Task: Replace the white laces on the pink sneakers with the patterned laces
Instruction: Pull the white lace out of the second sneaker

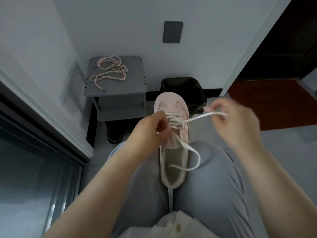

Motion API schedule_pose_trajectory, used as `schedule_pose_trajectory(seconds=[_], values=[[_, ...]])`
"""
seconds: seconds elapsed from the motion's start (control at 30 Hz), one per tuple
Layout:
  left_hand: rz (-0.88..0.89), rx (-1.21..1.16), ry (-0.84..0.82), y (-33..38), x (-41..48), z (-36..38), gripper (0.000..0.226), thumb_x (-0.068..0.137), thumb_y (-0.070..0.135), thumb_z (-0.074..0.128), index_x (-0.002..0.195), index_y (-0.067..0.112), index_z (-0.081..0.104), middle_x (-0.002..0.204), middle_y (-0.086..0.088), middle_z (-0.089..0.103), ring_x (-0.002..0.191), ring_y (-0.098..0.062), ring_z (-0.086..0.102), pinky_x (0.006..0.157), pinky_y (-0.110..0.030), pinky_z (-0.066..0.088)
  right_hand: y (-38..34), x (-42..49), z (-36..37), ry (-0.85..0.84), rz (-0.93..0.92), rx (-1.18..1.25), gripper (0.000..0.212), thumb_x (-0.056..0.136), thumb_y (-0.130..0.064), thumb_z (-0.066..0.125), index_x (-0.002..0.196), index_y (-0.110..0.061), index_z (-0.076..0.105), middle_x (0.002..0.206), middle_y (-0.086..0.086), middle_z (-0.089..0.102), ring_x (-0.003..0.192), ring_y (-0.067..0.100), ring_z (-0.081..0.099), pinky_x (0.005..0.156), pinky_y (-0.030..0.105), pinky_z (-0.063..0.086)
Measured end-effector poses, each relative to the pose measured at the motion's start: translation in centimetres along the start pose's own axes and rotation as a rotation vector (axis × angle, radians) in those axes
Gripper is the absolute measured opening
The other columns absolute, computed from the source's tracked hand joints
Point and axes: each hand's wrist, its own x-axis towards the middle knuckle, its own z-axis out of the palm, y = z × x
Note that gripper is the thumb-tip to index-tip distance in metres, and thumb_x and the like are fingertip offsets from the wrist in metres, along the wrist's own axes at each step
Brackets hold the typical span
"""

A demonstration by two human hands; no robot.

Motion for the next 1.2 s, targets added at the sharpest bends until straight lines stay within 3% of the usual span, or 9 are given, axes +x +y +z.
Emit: schedule_pose_trajectory(seconds=[0.1,0.2,0.27,0.4,0.5,0.7,0.87,0.97,1.2], values=[[-0.027,0.032,-0.060,0.0,0.1,-1.0,0.015,0.085,0.015,0.056,0.074,0.014,0.047,0.073,-0.003,0.064,0.065,-0.017,0.056,0.059,-0.022,0.044,0.5,1.6,-2.9,-0.081,0.188,0.362,0.013,0.085,-0.031,0.063,0.084,-0.018,0.064,0.068,-0.006,0.065,0.050,0.001,0.049,0.046,0.011,0.034],[-0.049,0.250,-0.224,0.4,0.6,-2.4,0.016,0.090,0.021,0.051,0.077,0.018,0.041,0.067,0.002,0.050,0.058,-0.013,0.043,0.050,-0.019,0.034,0.2,1.8,-4.1,-0.627,-0.016,0.156,0.010,0.077,-0.024,0.072,0.084,-0.030,0.067,0.069,-0.014,0.060,0.057,-0.007,0.050,0.053,0.005,0.036],[-0.070,0.351,-0.294,0.7,1.0,-3.2,0.015,0.087,0.027,0.055,0.087,0.020,0.041,0.068,0.005,0.049,0.061,-0.013,0.044,0.054,-0.024,0.036,-0.7,1.5,-3.4,-0.740,-0.084,0.101,0.022,0.072,-0.037,0.073,0.093,-0.036,0.065,0.086,-0.017,0.059,0.074,-0.009,0.055,0.069,0.009,0.042],[0.170,0.505,0.111,0.3,1.3,-2.2,0.039,0.077,0.016,0.062,0.111,0.018,0.044,0.068,0.005,0.052,0.075,-0.019,0.045,0.071,-0.031,0.039,-2.5,-0.1,0.8,-0.553,0.052,0.314,0.030,0.076,-0.049,0.065,0.092,-0.026,0.055,0.083,-0.011,0.064,0.072,0.001,0.060,0.067,0.020,0.045],[0.046,0.017,0.375,-0.5,0.5,-0.5,0.032,0.079,0.007,0.062,0.104,0.017,0.044,0.071,0.000,0.054,0.072,-0.016,0.050,0.062,-0.020,0.039,-3.4,-1.6,4.1,-0.492,0.089,0.349,0.041,0.072,-0.041,0.072,0.091,-0.022,0.041,0.075,-0.010,0.056,0.066,0.009,0.055,0.064,0.030,0.046],[-0.351,-0.724,0.370,-1.7,0.2,0.1,0.013,0.091,0.018,0.054,0.104,0.018,0.049,0.056,0.006,0.053,0.049,-0.008,0.051,0.065,-0.030,0.047,-2.9,-1.9,5.5,-0.336,0.073,0.345,0.039,0.068,-0.021,0.072,0.092,-0.014,0.043,0.067,-0.007,0.046,0.062,0.011,0.044,0.059,0.025,0.035],[0.081,0.233,0.383,-2.8,0.5,-4.1,0.033,0.086,0.022,0.061,0.113,0.018,0.043,0.055,0.001,0.042,0.049,-0.017,0.043,0.051,-0.031,0.039,-2.4,-1.7,4.9,-0.384,0.115,0.430,0.035,0.071,-0.017,0.070,0.095,-0.018,0.044,0.074,-0.003,0.050,0.069,0.011,0.048,0.066,0.026,0.040],[0.184,0.361,0.491,-3.0,0.3,-5.0,0.028,0.088,0.026,0.057,0.112,0.021,0.043,0.058,0.007,0.042,0.051,-0.010,0.045,0.048,-0.026,0.037,-2.5,-1.8,5.1,-0.415,0.100,0.458,0.033,0.071,-0.015,0.071,0.090,-0.023,0.045,0.065,-0.009,0.048,0.060,0.002,0.046,0.062,0.022,0.039],[-0.077,-0.629,0.859,-2.1,0.9,-9.7,0.024,0.096,0.025,0.042,0.076,0.027,0.054,0.048,0.013,0.044,0.043,-0.002,0.034,0.043,-0.022,0.027,-1.7,-2.0,5.0,-0.408,0.092,0.475,0.027,0.074,-0.007,0.066,0.090,-0.021,0.049,0.048,-0.011,0.046,0.047,0.003,0.042,0.053,0.014,0.034]])
